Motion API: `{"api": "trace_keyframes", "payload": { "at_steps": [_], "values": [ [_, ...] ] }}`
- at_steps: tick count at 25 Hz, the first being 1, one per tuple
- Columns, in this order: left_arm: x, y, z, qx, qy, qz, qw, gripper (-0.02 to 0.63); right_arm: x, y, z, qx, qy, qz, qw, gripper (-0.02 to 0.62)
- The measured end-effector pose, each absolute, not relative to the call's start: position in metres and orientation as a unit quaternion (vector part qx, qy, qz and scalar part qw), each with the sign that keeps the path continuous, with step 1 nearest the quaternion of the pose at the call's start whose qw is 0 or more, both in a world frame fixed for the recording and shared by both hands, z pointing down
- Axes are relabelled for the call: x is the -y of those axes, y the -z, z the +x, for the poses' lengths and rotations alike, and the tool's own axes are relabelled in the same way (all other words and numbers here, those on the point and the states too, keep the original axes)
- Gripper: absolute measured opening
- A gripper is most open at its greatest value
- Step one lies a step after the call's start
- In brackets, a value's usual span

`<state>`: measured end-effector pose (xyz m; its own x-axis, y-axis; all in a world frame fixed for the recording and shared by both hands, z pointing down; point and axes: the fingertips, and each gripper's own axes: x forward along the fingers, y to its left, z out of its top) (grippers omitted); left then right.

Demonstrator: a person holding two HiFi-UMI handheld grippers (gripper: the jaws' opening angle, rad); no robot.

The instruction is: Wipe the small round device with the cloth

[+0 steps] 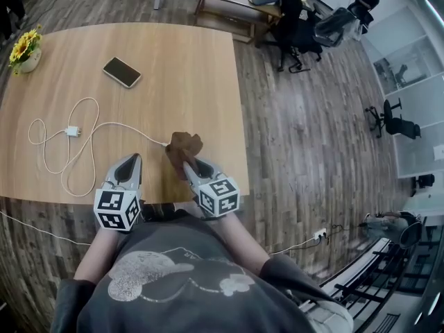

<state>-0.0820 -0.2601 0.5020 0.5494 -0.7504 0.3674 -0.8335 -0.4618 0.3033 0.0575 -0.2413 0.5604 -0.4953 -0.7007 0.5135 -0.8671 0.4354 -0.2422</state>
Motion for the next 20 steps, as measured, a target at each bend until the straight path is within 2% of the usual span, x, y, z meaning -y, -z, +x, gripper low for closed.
{"api": "trace_keyframes", "payload": {
  "at_steps": [11,20],
  "values": [
    [0.264,-0.510,-0.079,0.467,-0.098,0.847,0.232,0.020,0.244,-0.613,0.061,0.800,-0.294,0.466,0.236,0.069],
    [0.262,-0.517,-0.074,0.470,-0.105,0.844,0.236,0.020,0.235,-0.607,0.058,0.815,-0.293,0.440,0.237,0.069]
  ]
}}
